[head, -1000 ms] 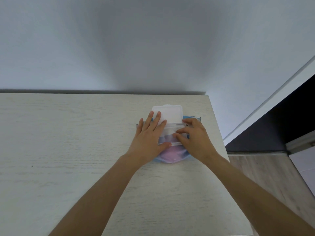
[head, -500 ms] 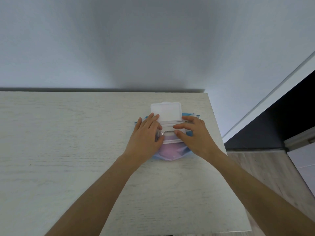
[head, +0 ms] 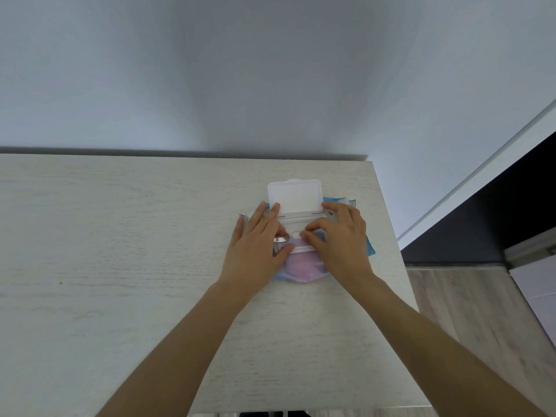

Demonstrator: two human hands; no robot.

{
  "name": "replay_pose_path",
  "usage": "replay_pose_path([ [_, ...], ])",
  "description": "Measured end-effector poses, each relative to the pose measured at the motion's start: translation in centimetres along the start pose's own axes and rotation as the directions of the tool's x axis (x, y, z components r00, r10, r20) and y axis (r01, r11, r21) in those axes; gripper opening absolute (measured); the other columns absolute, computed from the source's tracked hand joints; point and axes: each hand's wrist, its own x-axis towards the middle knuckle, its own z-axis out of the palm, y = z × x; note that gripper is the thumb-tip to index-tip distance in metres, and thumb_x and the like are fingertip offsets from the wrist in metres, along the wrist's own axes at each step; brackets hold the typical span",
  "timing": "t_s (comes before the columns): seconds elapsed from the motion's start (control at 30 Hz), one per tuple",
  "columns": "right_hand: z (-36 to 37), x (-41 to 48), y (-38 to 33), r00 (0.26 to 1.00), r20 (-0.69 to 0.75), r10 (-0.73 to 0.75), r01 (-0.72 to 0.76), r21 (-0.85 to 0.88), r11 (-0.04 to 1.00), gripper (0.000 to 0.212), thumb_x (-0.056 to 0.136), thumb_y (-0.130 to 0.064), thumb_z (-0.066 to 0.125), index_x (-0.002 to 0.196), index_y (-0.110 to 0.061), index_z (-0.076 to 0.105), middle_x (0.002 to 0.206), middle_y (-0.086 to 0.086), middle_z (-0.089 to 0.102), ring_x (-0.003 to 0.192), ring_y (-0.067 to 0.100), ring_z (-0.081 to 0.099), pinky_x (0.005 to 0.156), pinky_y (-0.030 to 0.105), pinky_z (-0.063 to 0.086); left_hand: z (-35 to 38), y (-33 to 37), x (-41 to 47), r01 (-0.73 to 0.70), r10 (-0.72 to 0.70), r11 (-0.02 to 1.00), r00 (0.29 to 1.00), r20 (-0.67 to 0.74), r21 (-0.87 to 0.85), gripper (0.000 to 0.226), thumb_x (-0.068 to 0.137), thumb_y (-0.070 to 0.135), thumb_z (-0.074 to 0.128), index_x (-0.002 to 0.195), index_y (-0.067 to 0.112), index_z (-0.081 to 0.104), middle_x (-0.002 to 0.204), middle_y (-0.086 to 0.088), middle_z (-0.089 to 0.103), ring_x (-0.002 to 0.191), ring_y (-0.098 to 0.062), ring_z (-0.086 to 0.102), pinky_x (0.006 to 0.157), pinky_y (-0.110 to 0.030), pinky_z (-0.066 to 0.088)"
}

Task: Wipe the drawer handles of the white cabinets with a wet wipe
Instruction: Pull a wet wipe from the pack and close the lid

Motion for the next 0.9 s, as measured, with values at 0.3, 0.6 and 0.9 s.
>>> replay_pose_path([
  [0.3,1.0,0.2,-0.1,1.000,-0.016,0.010,-0.009,0.064,0.998,0.009,0.076,-0.028,0.076,0.081,-0.020,0.075,0.121,0.001,0.060,0.120,0.024,0.045,0.109,0.047,0.023,0.4,-0.1,0.1,-0.005,0.004,0.999,1.000,0.019,0.051,0.049,0.096,0.053,0.038,0.134,0.023,0.047,0.160,0.009,0.006,0.146,-0.007,-0.009,0.115,-0.030,-0.011],
  [0.6,1.6,0.0,-0.6,0.993,-0.119,-0.002,0.008,0.048,0.999,0.005,0.076,-0.013,0.075,0.072,-0.016,0.074,0.105,0.008,0.062,0.104,0.036,0.049,0.094,0.047,0.031,0.7,-0.4,0.0,-0.028,0.029,0.999,0.999,-0.023,0.022,0.043,0.095,0.052,0.042,0.124,0.024,0.054,0.160,0.008,0.012,0.146,-0.008,-0.006,0.115,-0.031,-0.011],
  [0.9,0.7,-0.2,-0.7,0.989,-0.069,-0.130,0.134,0.045,0.990,0.007,0.084,-0.008,0.067,0.077,-0.009,0.070,0.094,0.010,0.061,0.096,0.030,0.053,0.094,0.039,0.024,0.5,-0.4,0.0,-0.034,0.035,0.999,0.999,-0.024,0.029,0.037,0.094,0.050,0.045,0.116,0.023,0.055,0.159,0.008,0.016,0.146,-0.008,-0.003,0.117,-0.034,-0.005],
])
